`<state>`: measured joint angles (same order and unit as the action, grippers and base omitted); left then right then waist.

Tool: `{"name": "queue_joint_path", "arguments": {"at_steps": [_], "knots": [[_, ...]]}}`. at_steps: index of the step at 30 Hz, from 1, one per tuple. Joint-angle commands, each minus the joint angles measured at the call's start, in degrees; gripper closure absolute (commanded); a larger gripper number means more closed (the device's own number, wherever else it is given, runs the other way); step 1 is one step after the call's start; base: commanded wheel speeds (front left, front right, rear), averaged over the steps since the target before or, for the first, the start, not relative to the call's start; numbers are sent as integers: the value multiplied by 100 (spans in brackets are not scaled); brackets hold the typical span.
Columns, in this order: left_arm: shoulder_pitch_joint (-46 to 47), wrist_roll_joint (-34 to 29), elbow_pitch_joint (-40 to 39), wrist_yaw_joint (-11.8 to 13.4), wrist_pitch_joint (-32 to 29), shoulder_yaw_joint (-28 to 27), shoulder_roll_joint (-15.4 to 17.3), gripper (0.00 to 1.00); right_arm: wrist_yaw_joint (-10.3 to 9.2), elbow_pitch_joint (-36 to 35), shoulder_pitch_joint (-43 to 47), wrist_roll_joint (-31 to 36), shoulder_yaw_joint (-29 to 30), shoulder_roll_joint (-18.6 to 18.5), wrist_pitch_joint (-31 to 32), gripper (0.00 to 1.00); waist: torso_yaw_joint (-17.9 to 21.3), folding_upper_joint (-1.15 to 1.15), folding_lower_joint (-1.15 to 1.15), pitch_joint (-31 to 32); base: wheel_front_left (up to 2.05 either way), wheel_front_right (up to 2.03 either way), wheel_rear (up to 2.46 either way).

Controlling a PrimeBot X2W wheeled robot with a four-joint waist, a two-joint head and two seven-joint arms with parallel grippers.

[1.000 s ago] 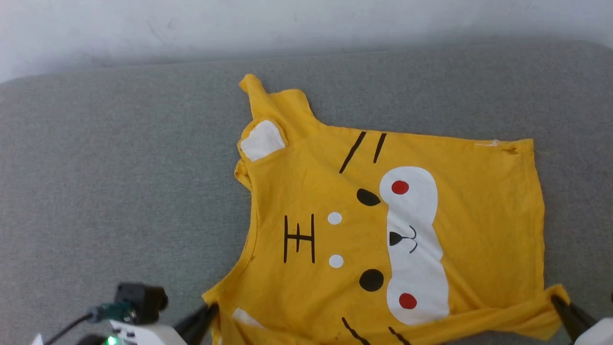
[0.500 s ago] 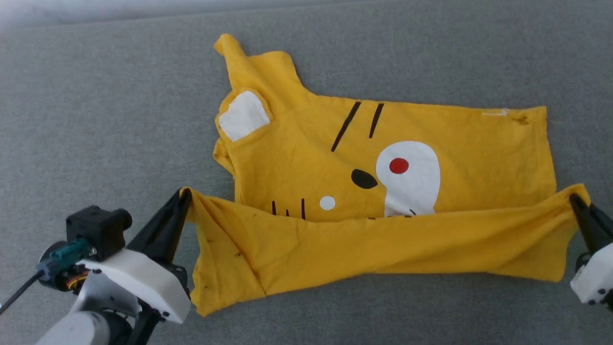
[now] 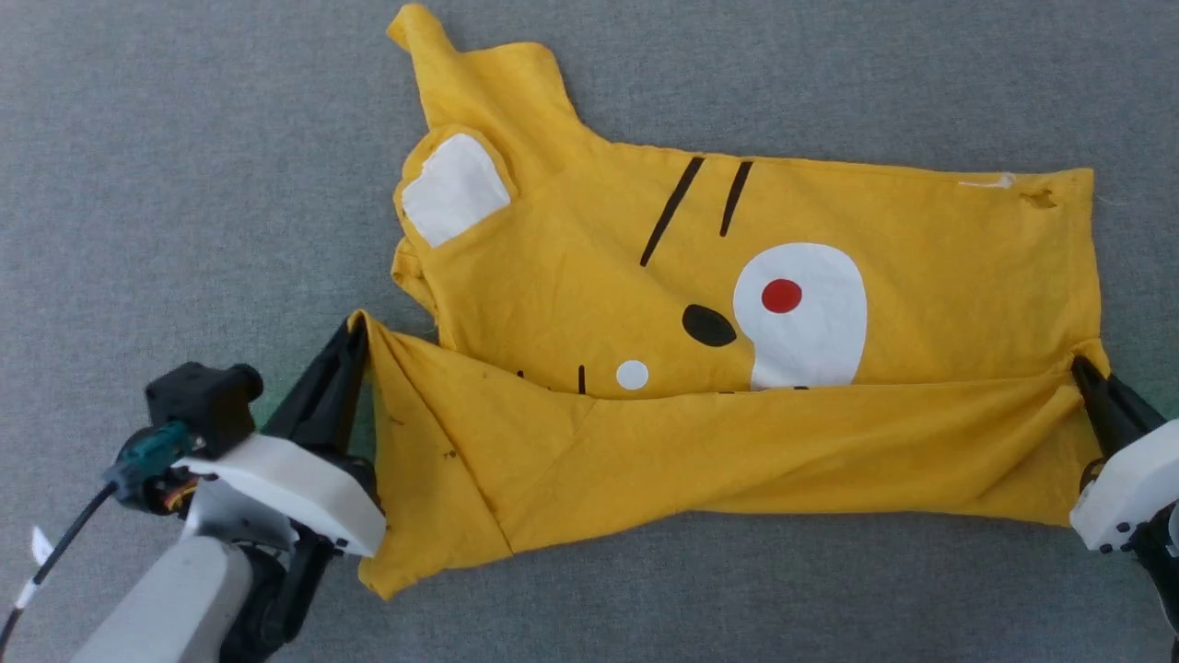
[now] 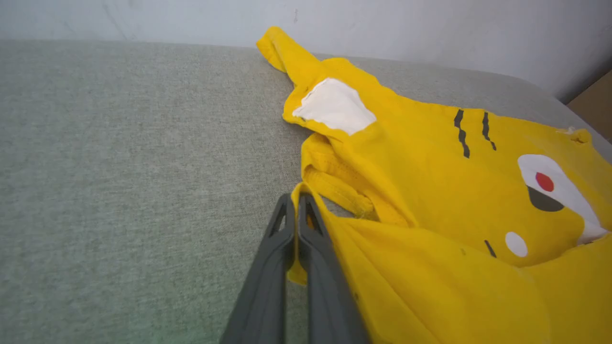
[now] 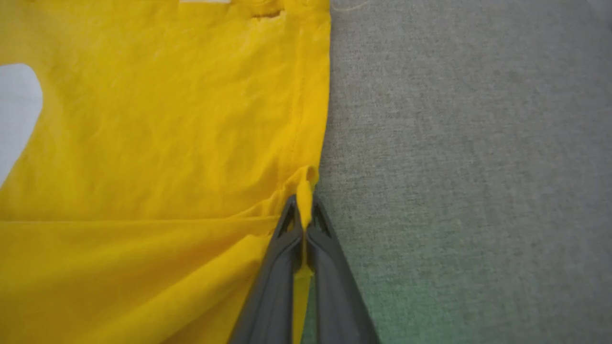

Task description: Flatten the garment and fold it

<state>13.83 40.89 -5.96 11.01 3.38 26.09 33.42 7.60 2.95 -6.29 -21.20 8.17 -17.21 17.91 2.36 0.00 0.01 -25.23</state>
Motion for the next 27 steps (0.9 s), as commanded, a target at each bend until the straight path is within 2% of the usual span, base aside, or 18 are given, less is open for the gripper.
{"name": "queue_joint_path", "arguments": {"at_steps": [1, 2, 3, 4, 6, 8, 9, 17, 22, 27], "knots": [[98, 17, 125, -73, -8, 54, -74, 93, -11, 113, -100, -9, -78, 0, -22, 84, -17, 0, -1, -31, 0, 0, 0], [119, 34, 200, -104, -45, 96, -100, 84, -11, 165, -126, -15, -100, -5, -40, 64, -20, 0, -1, -37, 0, 0, 0], [140, 43, 262, -123, -72, 126, -119, 75, -11, 216, -150, -18, -112, -7, -53, 0, -25, 0, -1, -40, 0, 0, 0], [162, 54, 313, -138, -89, 146, -139, 64, -11, 265, -172, -21, -124, -11, -58, 0, -31, 0, -1, -39, 0, 0, 0], [202, 78, 390, -157, -101, 166, -179, 51, -11, 337, -213, -23, -148, -15, -68, 0, -40, 0, -1, -23, 0, 0, 0], [211, 112, 438, -161, -130, 179, -203, 5, -11, 370, -245, -49, -172, -20, -94, 0, -56, 0, -1, 25, 0, 0, 0], [206, 145, 450, -161, -135, 172, -220, 0, -11, 368, -248, -65, -168, -25, -106, 0, -64, 0, -1, 61, 0, 0, 0], [-164, 499, 258, -98, 200, -81, -386, 0, -11, -154, 59, -200, 117, 110, -142, 0, -147, 0, -1, 576, 0, 0, 0], [-696, 548, -55, 92, 513, -241, -370, 0, -11, -753, 505, -36, 511, 486, -244, 0, -194, 0, -1, 917, 0, 0, 0], [-1247, 254, -402, 393, 991, -418, -434, 0, -11, -1228, 955, 450, 829, 999, -755, 0, -232, 0, -1, 1197, 0, 0, 0]]}}
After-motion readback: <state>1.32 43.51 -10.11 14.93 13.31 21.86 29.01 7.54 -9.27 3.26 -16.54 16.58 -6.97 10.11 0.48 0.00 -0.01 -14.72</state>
